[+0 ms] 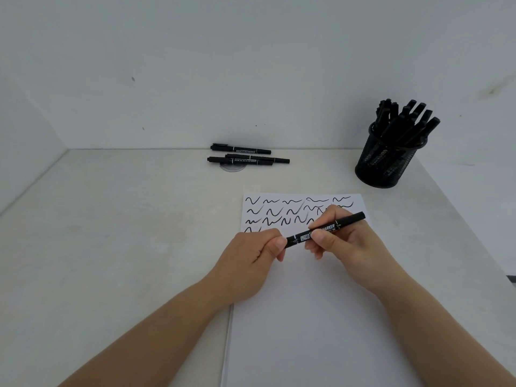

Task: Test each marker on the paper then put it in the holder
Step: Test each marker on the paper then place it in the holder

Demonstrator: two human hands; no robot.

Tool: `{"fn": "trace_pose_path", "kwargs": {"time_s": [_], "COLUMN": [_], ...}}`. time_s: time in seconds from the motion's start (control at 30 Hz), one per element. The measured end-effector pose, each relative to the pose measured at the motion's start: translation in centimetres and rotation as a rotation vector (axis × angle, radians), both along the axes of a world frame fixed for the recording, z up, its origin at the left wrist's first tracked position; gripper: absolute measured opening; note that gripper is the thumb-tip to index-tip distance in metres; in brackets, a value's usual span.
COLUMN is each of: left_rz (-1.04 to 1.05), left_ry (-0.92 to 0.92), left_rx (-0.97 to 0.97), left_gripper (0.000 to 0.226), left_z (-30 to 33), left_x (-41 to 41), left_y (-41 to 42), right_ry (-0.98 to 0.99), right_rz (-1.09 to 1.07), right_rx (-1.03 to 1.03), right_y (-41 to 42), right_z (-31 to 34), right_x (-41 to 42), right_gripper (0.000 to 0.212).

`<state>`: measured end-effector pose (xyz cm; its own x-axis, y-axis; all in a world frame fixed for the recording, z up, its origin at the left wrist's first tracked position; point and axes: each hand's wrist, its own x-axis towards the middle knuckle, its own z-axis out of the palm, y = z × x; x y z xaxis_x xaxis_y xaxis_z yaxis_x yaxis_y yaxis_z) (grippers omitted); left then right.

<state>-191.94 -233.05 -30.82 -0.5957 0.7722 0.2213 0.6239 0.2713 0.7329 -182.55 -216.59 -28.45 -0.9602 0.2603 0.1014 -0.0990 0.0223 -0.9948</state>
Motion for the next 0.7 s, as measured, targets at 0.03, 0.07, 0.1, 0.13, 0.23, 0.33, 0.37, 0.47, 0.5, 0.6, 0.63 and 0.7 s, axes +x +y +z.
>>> {"fn": "trace_pose_path", "kwargs": {"time_s": [0.03, 0.07, 0.1, 0.13, 0.23, 0.33, 0.37, 0.47, 0.5, 0.6, 0.63, 0.7], "left_rz": [-0.001, 0.001, 0.008, 0.02, 0.068, 0.133, 0.157, 0.209, 0.214, 0.205, 0.197, 0.178], "left_ry": [0.001, 0.001, -0.003, -0.01, -0.027, -0.061, -0.057, -0.013, 0.013, 0.109, 0.149, 0.235], "left_rx": [-0.007, -0.012, -0.011, -0.004, 0.028, 0.066, 0.067, 0.028, 0.015, -0.004, -0.005, 0.004], "left_gripper": [0.033, 0.032, 0.032, 0.032, 0.029, 0.017, 0.016, 0.013, 0.012, 0.012, 0.013, 0.02], "left_z": [0.0, 0.0, 0.0, 0.0, 0.1, 0.2, 0.2, 0.3, 0.4, 0.8, 1.0, 1.4], "left_x": [0.0, 0.0, 0.0, 0.1, 0.4, 0.7, 0.6, 0.3, 0.1, -0.1, -0.1, -0.1], "left_y": [0.0, 0.1, 0.1, 0.1, 0.3, 0.3, 0.2, -0.2, -0.3, -0.2, -0.1, 0.2], "right_ry": [0.0, 0.002, 0.004, 0.005, -0.024, -0.06, -0.05, 0.02, 0.078, 0.245, 0.257, 0.252], "right_rz": [-0.003, -0.009, -0.016, -0.024, -0.059, -0.197, -0.284, -0.512, -0.503, -0.291, -0.236, -0.161], "right_rx": [0.006, 0.012, 0.018, 0.028, 0.079, 0.112, 0.114, 0.511, 0.794, 1.312, 1.372, 1.429], "right_y": [0.0, 0.0, 0.0, 0.0, 0.1, 0.5, 0.8, 1.7, 1.8, 0.8, 0.3, -0.6], "right_z": [0.0, 0.0, 0.0, 0.1, -0.1, -0.4, -0.3, 0.3, 0.6, 0.9, 1.2, 1.8], "right_x": [0.0, 0.0, -0.1, -0.1, -0.3, -0.7, -0.8, -0.8, -0.8, -1.0, -1.1, -1.4], "right_gripper": [0.016, 0.016, 0.016, 0.016, 0.014, 0.015, 0.016, 0.021, 0.019, 0.007, 0.006, 0.01]}}
